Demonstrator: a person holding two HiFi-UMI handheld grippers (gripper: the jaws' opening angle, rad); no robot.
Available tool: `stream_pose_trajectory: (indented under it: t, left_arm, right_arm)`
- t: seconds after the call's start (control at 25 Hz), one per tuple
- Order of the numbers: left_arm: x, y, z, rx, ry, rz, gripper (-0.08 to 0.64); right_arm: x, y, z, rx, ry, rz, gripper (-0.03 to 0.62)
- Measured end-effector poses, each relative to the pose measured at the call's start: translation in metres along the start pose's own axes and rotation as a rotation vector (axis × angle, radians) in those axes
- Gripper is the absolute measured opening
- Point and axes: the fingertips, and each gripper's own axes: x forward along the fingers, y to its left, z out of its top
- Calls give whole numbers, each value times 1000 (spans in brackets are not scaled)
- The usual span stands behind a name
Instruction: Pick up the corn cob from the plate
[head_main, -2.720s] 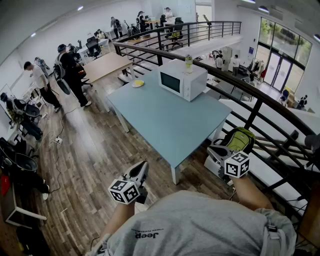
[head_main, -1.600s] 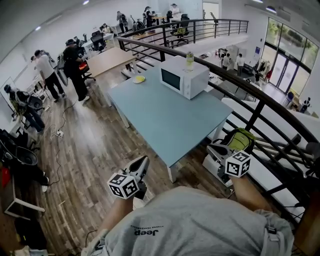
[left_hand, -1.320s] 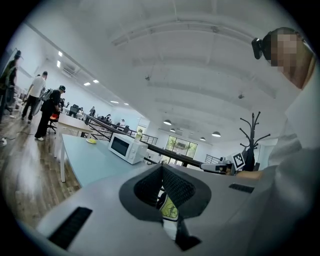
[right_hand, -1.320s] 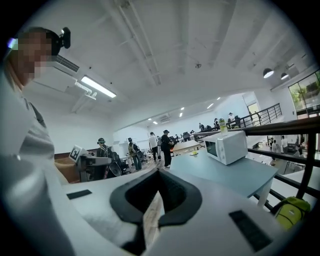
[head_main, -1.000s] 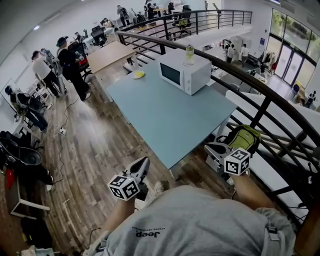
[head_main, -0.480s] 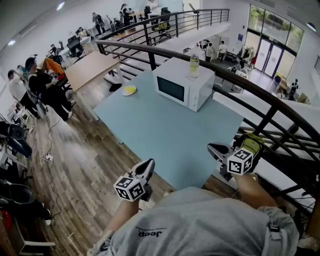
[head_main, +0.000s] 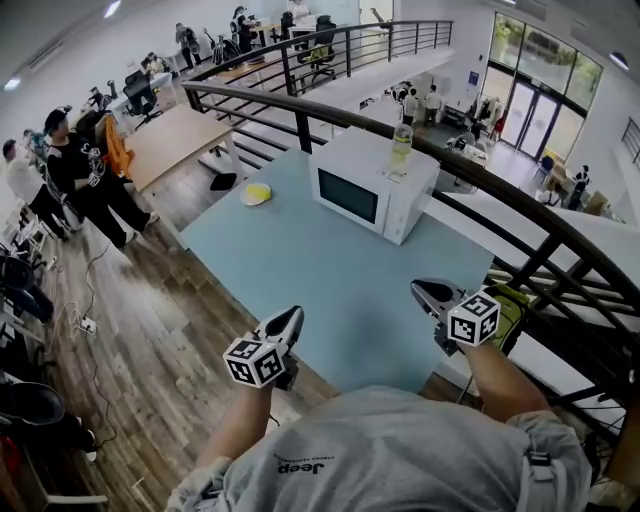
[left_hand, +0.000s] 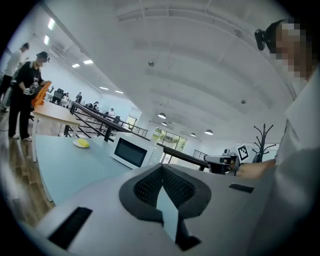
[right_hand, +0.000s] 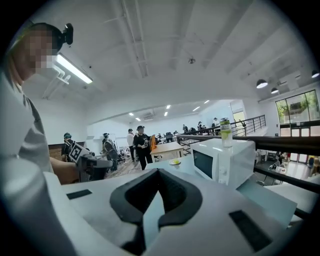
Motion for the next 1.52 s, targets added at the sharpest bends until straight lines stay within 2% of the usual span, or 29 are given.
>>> stream_pose_trajectory:
  t: [0.2,0.32,0.4,0.52,0.68,0.76,0.92,1.04,1.16,1.24,1.36,1.52]
  left_arm:
    - [13,-1,10,-21,-1,86,18]
    - [25,0,12,-40,-19,170,18]
    - [33,14,23,-27,-20,242,18]
    - [60,52,60,22,-10,341,18]
    - [76,125,112,55,-12,464,18]
    - [85,170,139,103,7,520,18]
    - [134,278,186,257,92,586,20]
    - [183,372,192,314,138,594,50]
    - [236,454,180,256,171,582,112]
    - [273,500,167,171,193,575,141]
    - [321,561,138,4,260,576,209]
    - [361,625,116,-145,312,605,267]
  right_arm:
    - [6,-17,16,-60,-2,63,15]
    - [1,-31,17,-76,3,109,15]
    - [9,-41,21,-86,4,132,17]
    - [29,-65,44,-101,-11,123,17]
    - [87,-72,58,-163,8,147,17]
    - [129,-70,62,-205,21,170,17]
    - [237,-83,69,-261,55,190,17]
    - [331,-95,57,-284,98,193,17]
    - [411,-107,41,-269,137,183,17]
    - [453,-115,30,-264,169,195,17]
    - [499,-129,10,-267,218,213,17]
    - [537,-150,-12,-196,245,204,17]
